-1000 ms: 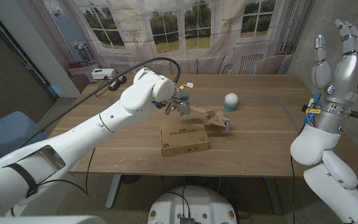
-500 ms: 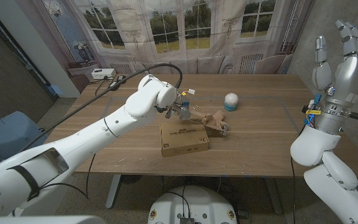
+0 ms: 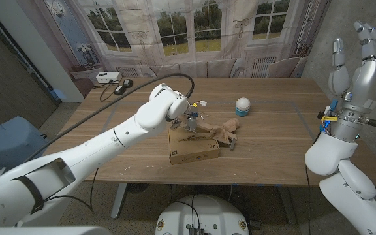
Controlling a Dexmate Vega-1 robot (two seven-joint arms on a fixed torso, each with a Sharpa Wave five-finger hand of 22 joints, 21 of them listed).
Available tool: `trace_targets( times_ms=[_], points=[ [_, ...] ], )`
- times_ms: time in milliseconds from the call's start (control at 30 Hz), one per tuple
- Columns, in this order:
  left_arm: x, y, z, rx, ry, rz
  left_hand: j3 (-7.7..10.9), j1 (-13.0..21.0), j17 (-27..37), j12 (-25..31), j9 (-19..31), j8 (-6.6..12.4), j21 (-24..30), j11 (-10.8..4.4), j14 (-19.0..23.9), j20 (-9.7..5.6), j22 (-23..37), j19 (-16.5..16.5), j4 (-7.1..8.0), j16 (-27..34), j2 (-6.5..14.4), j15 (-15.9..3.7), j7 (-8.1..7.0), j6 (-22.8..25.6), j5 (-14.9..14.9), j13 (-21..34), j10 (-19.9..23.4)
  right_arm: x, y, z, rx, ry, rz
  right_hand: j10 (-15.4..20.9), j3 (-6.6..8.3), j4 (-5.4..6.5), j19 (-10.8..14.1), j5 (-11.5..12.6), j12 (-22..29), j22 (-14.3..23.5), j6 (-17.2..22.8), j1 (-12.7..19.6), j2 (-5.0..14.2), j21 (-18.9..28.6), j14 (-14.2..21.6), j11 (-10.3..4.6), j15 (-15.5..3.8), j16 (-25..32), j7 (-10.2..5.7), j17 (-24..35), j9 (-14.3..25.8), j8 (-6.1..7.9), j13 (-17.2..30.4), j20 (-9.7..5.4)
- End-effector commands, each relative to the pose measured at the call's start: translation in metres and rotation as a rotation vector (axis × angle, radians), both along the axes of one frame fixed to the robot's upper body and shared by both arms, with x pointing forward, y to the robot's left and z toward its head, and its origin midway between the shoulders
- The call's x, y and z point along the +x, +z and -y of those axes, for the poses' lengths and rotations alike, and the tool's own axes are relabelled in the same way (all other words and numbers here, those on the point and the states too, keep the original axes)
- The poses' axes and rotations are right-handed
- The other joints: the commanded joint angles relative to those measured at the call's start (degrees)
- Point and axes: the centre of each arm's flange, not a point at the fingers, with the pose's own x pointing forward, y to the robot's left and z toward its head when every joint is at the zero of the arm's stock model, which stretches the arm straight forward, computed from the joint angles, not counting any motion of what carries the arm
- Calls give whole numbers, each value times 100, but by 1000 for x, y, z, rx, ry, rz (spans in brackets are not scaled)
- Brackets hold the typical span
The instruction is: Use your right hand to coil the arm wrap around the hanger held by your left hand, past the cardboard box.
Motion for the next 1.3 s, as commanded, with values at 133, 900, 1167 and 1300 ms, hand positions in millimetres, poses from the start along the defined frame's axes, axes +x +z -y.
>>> trace_targets(
  times_ms=[133,900,1167,1300],
  points=[
    [-3,-5,4,110,69,23,-322,-265,-702,-1271,-228,-390,-552,104,-773,16,-221,-433,145,-700,-367,38,-40,-192,116,-1571,-159,-6,-5,0,3,-4,10,69,41,-7,47,-21,-20,19,36,-26,5,-28,72,-13,-153,-15,-13,7,20,-19,28,9],
    [-20,10,-3,201,90,271,-1218,-1444,-2517,-4121,-904,-2549,-3600,249,-4496,1560,-189,-3689,640,-3020,-644,707,-685,-1956,232,-3597,-2346,-2,-4,-3,8,-7,-4,86,69,-22,56,-55,-43,20,70,-58,-1,-63,67,-11,-142,-35,-15,-1,21,-25,32,12],
    [-29,17,-13,112,37,404,-1352,-1856,-3033,-5642,-914,-3980,-4677,339,-6665,1694,-176,-4301,1028,-3952,277,1403,-1130,-3572,113,-4187,-4268,1,-3,-5,14,-6,-13,89,80,-30,55,-66,-52,21,77,-67,-5,-78,56,-7,-130,-45,-11,-2,21,-28,33,16],
    [-35,20,-24,-24,-25,482,-1302,-2071,-3082,-5953,-918,-4300,-4954,327,-7063,1702,-179,-4541,1200,-4085,656,1548,-1184,-3898,28,-4303,-4701,3,-3,-5,15,19,-18,93,84,-31,48,-71,-54,21,90,-75,-7,-86,51,2,-122,-49,-12,-2,21,-26,34,17]
  ],
)
